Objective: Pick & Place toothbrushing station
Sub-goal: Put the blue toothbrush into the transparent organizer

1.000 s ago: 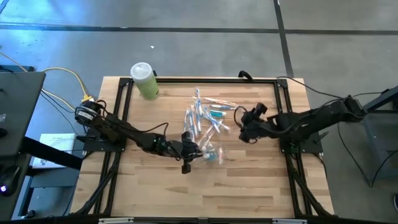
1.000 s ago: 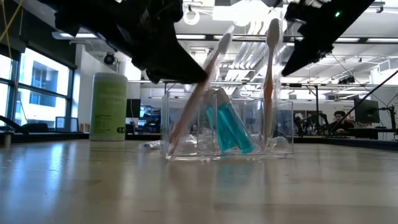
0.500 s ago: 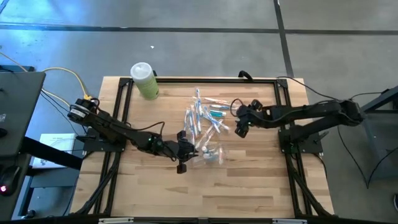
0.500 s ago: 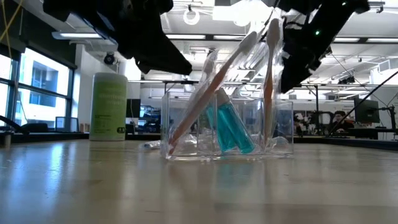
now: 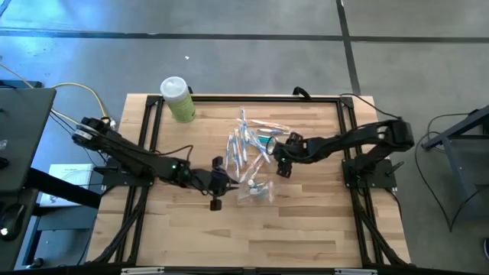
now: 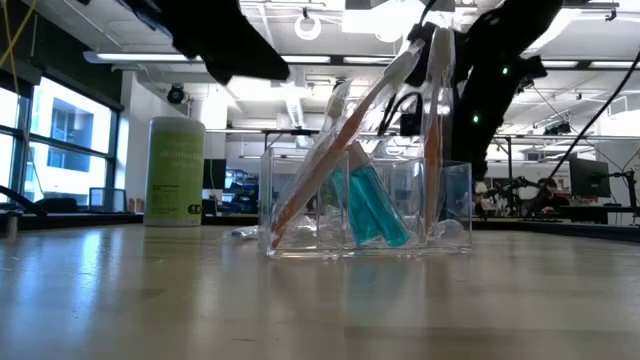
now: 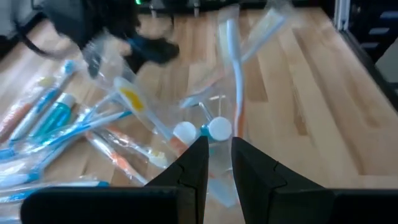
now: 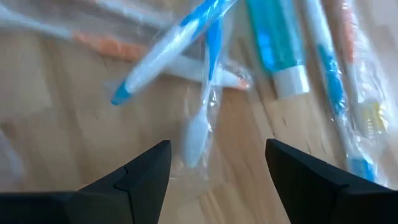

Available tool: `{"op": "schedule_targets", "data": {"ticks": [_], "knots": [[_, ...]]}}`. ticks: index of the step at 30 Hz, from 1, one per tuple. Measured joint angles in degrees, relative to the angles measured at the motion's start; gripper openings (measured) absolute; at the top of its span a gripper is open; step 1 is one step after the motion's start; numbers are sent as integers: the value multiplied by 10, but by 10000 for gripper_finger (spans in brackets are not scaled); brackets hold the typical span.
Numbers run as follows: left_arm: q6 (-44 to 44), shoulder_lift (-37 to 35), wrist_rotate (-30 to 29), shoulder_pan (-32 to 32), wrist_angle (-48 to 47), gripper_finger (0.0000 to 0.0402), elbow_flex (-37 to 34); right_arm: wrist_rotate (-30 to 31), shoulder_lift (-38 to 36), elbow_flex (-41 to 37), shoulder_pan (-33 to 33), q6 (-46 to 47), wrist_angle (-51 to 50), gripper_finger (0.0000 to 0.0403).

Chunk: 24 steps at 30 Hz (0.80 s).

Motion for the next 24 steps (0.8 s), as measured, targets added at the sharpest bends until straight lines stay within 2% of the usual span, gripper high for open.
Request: {"op": "schedule_targets", "data": {"ticks": [7, 15, 20, 24], "knots": [[-16, -38, -1, -13, -45, 65, 0, 21, 49, 0, -2, -32, 67, 254], [-17, -38, -1, -22, -71, 65, 0, -6, 70, 2, -31, -24, 66, 244], [-17, -38, -1, -22, -76, 65, 0, -22, 64, 2, -33, 2, 50, 181], [-11, -38, -1, -22, -77, 65, 0, -12, 59, 2, -24, 5, 26, 94]]}}
